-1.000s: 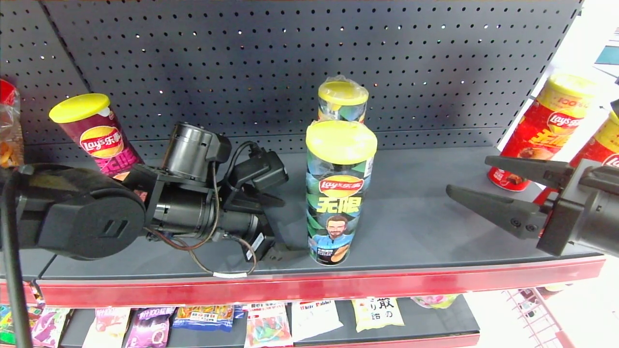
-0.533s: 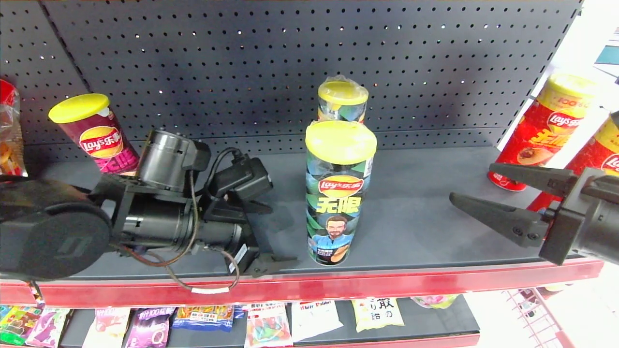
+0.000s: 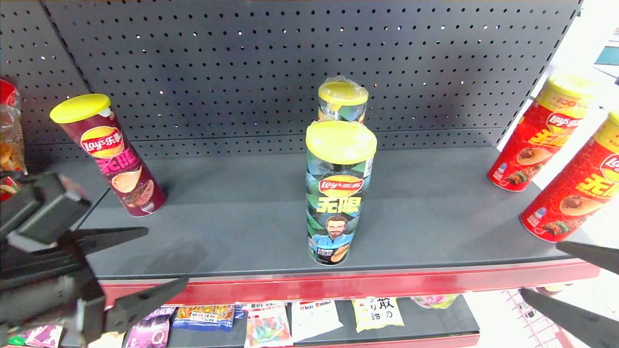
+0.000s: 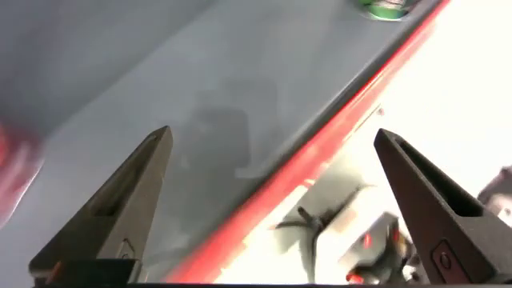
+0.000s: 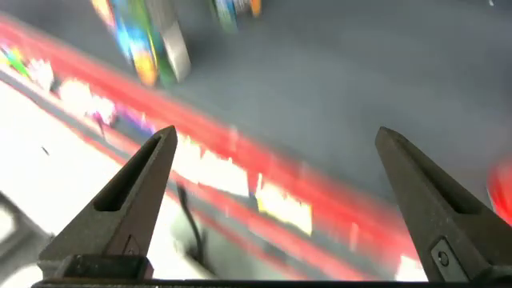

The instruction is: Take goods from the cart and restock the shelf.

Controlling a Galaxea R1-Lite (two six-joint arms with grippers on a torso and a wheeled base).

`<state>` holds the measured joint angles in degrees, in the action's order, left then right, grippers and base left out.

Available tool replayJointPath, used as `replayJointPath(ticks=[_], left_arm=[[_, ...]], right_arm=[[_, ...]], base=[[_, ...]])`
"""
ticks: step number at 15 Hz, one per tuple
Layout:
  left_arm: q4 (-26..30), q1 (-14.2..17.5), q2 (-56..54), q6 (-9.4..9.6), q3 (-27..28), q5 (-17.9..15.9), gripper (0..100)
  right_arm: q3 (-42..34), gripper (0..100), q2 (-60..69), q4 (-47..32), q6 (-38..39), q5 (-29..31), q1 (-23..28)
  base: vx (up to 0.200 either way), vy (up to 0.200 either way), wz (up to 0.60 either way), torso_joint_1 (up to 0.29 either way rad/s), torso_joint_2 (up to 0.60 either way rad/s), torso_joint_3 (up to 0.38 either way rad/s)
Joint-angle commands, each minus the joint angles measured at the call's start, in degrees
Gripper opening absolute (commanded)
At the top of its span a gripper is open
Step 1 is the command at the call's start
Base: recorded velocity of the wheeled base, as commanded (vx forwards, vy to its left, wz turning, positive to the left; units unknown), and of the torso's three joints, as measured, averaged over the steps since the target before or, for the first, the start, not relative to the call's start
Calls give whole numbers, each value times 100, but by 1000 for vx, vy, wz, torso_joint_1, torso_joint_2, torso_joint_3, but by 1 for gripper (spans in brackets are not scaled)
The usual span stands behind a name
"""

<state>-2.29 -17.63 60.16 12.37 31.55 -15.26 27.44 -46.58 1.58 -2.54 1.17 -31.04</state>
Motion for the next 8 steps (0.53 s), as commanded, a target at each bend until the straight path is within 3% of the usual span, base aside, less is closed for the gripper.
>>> replayJointPath(ticks=[1, 2, 4, 7, 8], left_arm=[[502, 409, -2395, -859, -1063, 946, 100], [510, 418, -2615, -886, -1204, 1236, 100], [475, 418, -2729, -965, -1380, 1377, 100], [449, 418, -2694, -974, -1388, 1386, 100], [405, 453, -2606, -868, -1362, 1482, 100]], right_arm=[[-134, 100, 2074, -1565, 51, 472, 660], [-169, 100, 2259, -1661, 95, 621, 1073], [-186, 100, 2250, -1661, 78, 762, 1768], [-204, 100, 1766, -1609, 69, 454, 1917], [-195, 100, 1661, -1591, 60, 454, 1926]], base=[[0, 0, 0, 0, 0, 0], [0, 0, 0, 0, 0, 0], [0, 0, 0, 0, 0, 0], [0, 0, 0, 0, 0, 0], [0, 0, 0, 0, 0, 0]])
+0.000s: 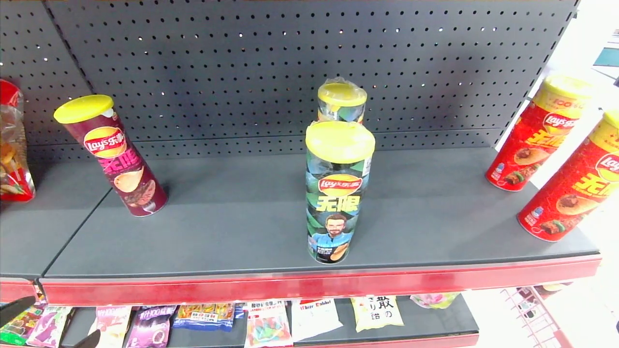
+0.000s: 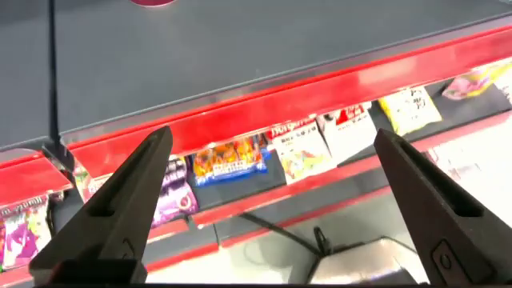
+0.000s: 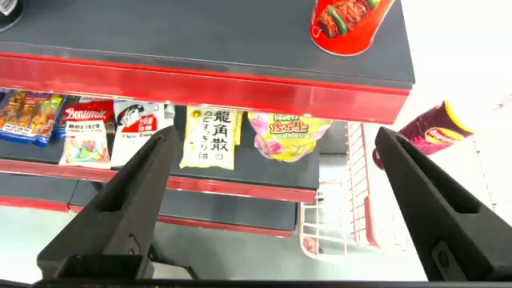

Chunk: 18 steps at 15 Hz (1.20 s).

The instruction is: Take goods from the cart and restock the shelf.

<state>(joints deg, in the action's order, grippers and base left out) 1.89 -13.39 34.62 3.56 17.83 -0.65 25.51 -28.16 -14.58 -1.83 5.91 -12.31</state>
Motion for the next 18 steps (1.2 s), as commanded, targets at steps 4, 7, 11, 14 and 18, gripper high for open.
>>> replayJointPath(ticks=[4, 7, 11, 14, 18], left_arm=[[-224, 73, 36, 347, 27, 144, 100], [-224, 73, 18, 409, 18, 144, 100], [-224, 64, -26, 435, 9, 144, 100], [-224, 73, -70, 488, -17, 144, 100], [-215, 64, -210, 549, -78, 144, 100]], right_arm=[[164, 100, -392, 25, -186, -11, 54], [279, 100, -541, 25, -318, -20, 54], [296, 100, -533, 25, -327, -20, 45], [349, 100, -515, 25, -327, -301, 45], [428, 100, -568, 25, -529, -301, 97]], base=[[0, 0, 0, 0, 0, 0], [-133, 0, 0, 2, 2, -3], [-200, 0, 0, 6, 0, 1], [-200, 0, 0, 4, 1, 2], [-100, 0, 0, 0, 1, 1]])
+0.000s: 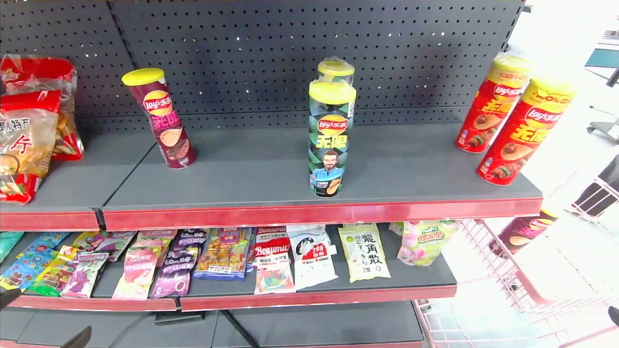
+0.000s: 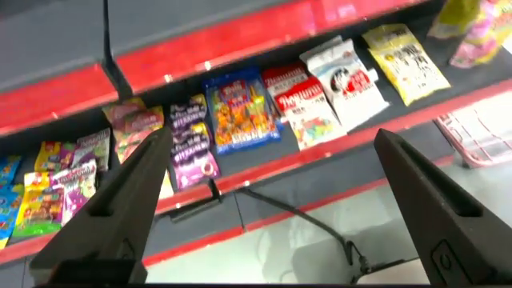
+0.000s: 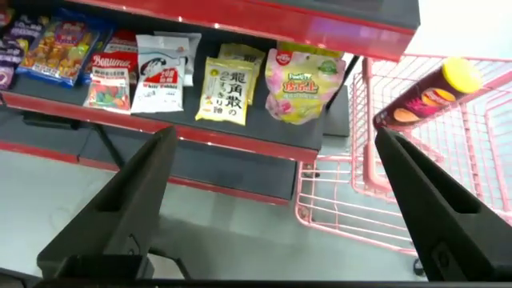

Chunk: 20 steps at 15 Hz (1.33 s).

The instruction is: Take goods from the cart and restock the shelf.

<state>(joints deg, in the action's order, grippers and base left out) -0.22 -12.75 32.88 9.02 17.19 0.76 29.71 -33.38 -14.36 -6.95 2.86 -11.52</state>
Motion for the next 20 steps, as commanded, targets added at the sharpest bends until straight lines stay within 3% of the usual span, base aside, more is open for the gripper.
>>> replayJointPath(ticks=[1, 7, 20], left_arm=[[-4, 1, -71, 3, -14, 4, 100], [13, 10, -115, 38, -31, 4, 100], [4, 10, -115, 38, -67, 12, 100]], right_arm=[[9, 100, -46, 3, -52, 12, 18], [-9, 100, -37, 3, -87, 65, 18], [-70, 100, -46, -49, -281, 364, 27]], base=[[0, 0, 0, 0, 0, 0], [0, 0, 0, 0, 0, 0], [0, -200, 0, 4, -1, 1]])
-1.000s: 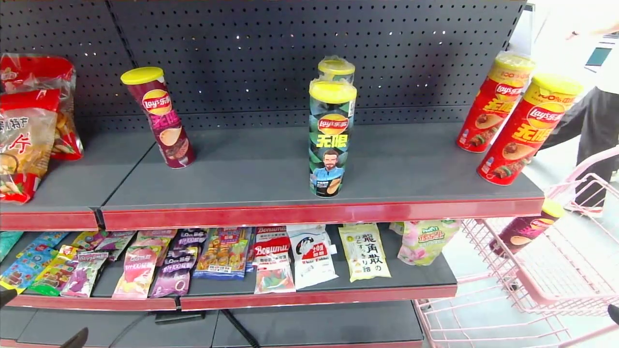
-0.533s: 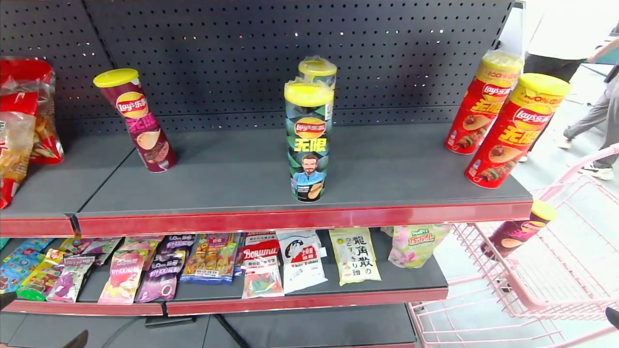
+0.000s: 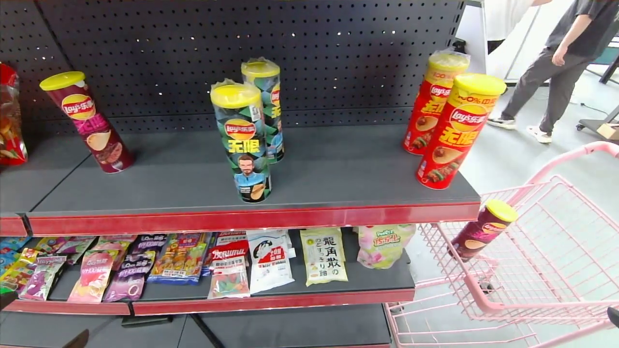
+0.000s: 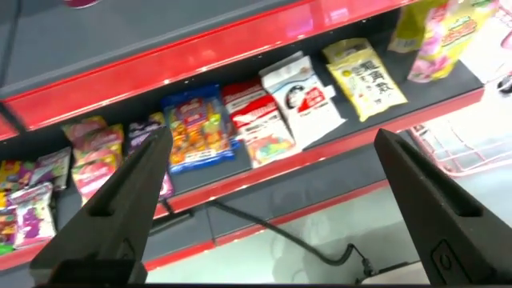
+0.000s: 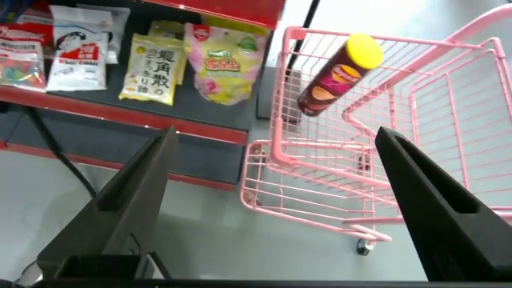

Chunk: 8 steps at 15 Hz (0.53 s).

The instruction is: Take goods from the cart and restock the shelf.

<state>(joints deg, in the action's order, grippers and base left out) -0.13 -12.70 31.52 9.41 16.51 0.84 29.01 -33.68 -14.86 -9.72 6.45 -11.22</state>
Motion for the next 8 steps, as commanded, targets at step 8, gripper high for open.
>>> replayJointPath(ticks=[8], left_arm=[[-4, -4, -103, 122, 2, -5, 100]], right_arm=[[-142, 100, 28, 18, 5, 49, 102]], base=[[0, -125, -150, 1, 2, 3]])
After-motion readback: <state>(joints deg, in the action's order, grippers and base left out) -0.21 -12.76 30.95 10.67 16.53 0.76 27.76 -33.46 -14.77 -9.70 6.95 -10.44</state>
